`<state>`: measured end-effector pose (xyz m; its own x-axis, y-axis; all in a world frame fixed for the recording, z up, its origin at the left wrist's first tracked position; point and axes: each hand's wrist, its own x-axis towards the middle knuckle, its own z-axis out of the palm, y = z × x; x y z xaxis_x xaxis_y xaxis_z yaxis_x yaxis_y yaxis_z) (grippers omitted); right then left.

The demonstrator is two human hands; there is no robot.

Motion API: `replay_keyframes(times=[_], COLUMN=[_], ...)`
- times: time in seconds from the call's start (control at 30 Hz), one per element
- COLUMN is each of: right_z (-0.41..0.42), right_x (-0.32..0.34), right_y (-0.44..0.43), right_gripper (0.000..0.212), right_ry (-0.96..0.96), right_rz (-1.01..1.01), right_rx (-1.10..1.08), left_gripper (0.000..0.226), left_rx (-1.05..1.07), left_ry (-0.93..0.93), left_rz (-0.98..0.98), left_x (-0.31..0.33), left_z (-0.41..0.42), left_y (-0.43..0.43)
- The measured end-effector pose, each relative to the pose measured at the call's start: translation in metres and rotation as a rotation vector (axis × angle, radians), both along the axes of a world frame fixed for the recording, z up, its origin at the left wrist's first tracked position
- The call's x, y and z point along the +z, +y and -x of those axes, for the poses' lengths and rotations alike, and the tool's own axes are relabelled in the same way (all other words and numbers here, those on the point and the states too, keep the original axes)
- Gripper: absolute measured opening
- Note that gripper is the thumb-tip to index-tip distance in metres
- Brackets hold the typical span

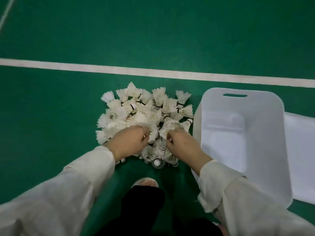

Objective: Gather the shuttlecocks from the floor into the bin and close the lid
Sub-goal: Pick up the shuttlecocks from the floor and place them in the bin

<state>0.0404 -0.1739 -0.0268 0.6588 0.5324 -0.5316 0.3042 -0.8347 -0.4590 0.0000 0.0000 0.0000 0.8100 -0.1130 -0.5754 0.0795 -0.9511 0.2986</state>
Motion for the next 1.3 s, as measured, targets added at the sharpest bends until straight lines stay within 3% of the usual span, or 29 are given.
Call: replay_keyframes(times=[0.37, 0.5, 0.63, 0.73, 0.93, 1.07, 1.2, 1.3], right_z=[0.026, 0.044, 0.062, 0.065, 0.062, 0.051, 0.036, 0.022], right_x=[-0.059, -0.05, -0.046, -0.048, -0.027, -0.017, -0.008, -0.009], right_y=[0.0, -0.007, -0.006, -0.001, -0.001, -0.003, 0.001, 0.007], right_gripper=[0.027, 0.036, 0.033, 0.029, 0.04, 0.01, 0.014, 0.013], right_ry=[-0.247, -0.326, -0.349, -0.4, -0.423, -0.317, -0.322, -0.322], right_rz=[-0.053, 0.108, 0.269, 0.251, 0.145, -0.079, -0.264, -0.299], right_rx=[0.194, 0.4, 0.495, 0.504, 0.384, 0.2, 0.029, -0.081], left_gripper=[0.027, 0.022, 0.014, 0.01, 0.014, 0.011, 0.015, 0.03], left_rx=[-0.123, -0.078, 0.002, 0.093, 0.218, 0.497, 0.576, 0.464], left_ry=[-0.311, -0.392, -0.557, -0.709, -0.79, -0.536, -0.478, -0.523], left_rz=[-0.12, -0.145, -0.094, -0.063, 0.074, 0.394, 0.37, 0.257], left_x=[-0.087, -0.097, -0.092, -0.086, -0.067, -0.045, -0.039, -0.041], left_z=[0.019, 0.032, 0.046, 0.052, 0.064, 0.066, 0.051, 0.022], left_y=[0.004, 0.005, 0.004, 0.004, 0.013, 0.024, 0.04, 0.044])
